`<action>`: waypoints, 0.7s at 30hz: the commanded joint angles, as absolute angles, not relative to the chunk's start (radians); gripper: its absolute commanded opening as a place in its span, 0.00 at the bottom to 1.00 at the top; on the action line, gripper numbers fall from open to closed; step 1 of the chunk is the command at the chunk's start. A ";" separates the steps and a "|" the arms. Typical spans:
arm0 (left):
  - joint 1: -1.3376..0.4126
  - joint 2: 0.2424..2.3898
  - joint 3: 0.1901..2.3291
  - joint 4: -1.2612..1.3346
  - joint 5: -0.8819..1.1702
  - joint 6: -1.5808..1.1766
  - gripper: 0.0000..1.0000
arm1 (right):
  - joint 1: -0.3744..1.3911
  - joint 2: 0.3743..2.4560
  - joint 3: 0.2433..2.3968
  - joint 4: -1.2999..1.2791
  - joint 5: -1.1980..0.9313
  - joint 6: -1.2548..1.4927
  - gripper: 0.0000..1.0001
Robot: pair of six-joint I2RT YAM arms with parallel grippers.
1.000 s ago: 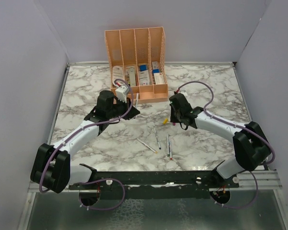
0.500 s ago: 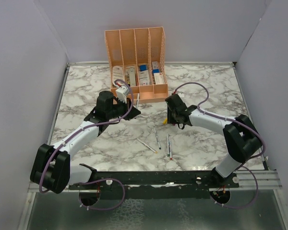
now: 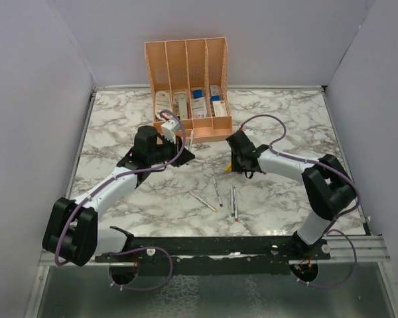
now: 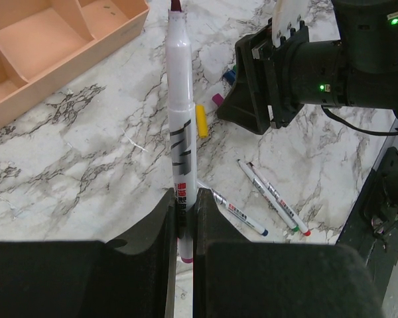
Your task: Insert the pens into the pen caps
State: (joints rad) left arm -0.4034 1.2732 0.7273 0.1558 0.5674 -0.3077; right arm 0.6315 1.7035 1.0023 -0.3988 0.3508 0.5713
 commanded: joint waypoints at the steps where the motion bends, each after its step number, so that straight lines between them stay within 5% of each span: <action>1: -0.410 1.288 0.759 0.171 0.600 -0.283 0.00 | 0.615 1.722 1.027 -0.383 0.364 0.573 0.39; 13: -0.410 1.304 0.775 0.172 0.618 -0.297 0.00 | 0.576 1.754 1.030 -0.353 0.295 0.536 0.35; 21: -0.410 1.300 0.783 0.147 0.584 -0.297 0.00 | 0.571 1.790 1.042 -0.382 0.232 0.539 0.22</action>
State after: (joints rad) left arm -0.4034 1.3041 0.7502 0.1429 0.5877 -0.2989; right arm 0.5758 1.7512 1.0203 -0.3737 0.2871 0.5411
